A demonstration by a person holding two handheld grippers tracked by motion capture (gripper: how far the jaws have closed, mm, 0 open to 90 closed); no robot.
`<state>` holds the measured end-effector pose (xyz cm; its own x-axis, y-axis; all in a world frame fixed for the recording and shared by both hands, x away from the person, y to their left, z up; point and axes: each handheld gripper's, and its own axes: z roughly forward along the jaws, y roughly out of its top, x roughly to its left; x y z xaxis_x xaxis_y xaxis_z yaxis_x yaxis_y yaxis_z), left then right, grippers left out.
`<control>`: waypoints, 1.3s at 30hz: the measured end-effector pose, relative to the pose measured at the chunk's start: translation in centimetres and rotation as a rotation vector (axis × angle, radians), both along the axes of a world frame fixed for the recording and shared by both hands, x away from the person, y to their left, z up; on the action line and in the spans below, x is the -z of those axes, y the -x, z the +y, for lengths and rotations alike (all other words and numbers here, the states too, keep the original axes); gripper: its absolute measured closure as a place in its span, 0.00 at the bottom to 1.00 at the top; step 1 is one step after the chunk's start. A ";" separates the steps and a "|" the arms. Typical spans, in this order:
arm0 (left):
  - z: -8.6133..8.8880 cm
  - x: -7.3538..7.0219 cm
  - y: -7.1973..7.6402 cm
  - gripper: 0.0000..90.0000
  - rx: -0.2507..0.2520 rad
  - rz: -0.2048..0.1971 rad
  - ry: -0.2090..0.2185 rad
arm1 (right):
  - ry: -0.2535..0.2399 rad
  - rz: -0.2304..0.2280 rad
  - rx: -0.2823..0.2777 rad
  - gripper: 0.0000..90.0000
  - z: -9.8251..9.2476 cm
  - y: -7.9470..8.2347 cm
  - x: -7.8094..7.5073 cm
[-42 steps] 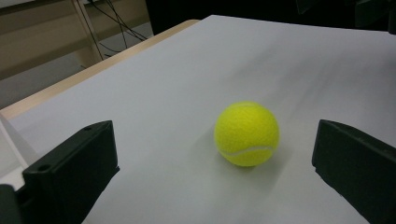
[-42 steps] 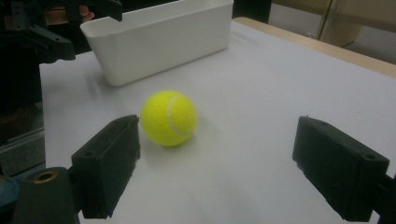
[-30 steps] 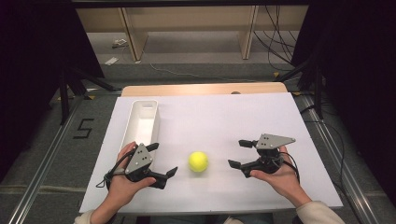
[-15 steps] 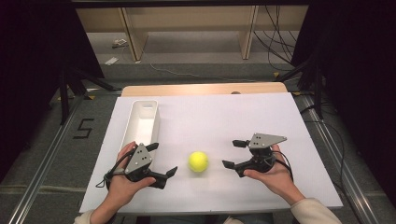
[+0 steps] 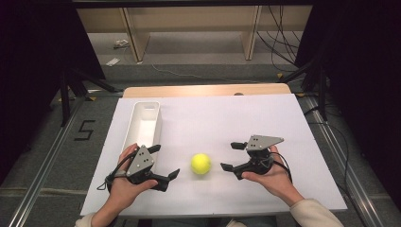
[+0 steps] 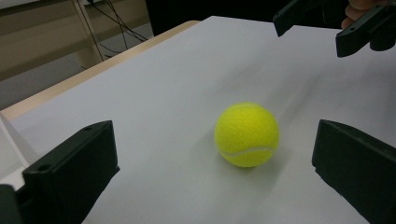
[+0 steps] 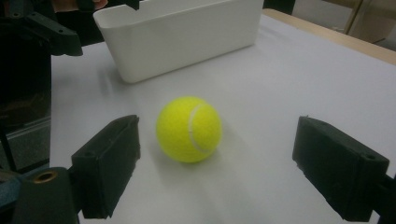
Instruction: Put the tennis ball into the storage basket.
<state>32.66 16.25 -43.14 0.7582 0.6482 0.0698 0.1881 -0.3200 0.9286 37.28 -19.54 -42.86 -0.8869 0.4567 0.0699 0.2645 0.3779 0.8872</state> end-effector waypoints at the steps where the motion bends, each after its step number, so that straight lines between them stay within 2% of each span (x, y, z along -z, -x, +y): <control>1: 0.0 0.0 0.0 0.00 0.000 0.000 0.000 | 0.000 0.000 0.000 0.17 0.0 0.0 0.0; 21: 0.0 0.0 0.0 0.00 0.002 0.000 0.000 | 0.025 0.021 -0.033 0.17 1.9 -0.6 0.6; 39: 0.0 0.0 0.0 0.00 0.004 -0.001 -0.001 | 0.055 0.029 -0.048 0.17 2.9 -1.0 1.2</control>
<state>32.61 16.20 -43.14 0.7611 0.6447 0.0712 0.1861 -0.3222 0.9282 38.26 -16.61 -44.05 -0.9057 0.4179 0.0717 0.2701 0.4383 0.8573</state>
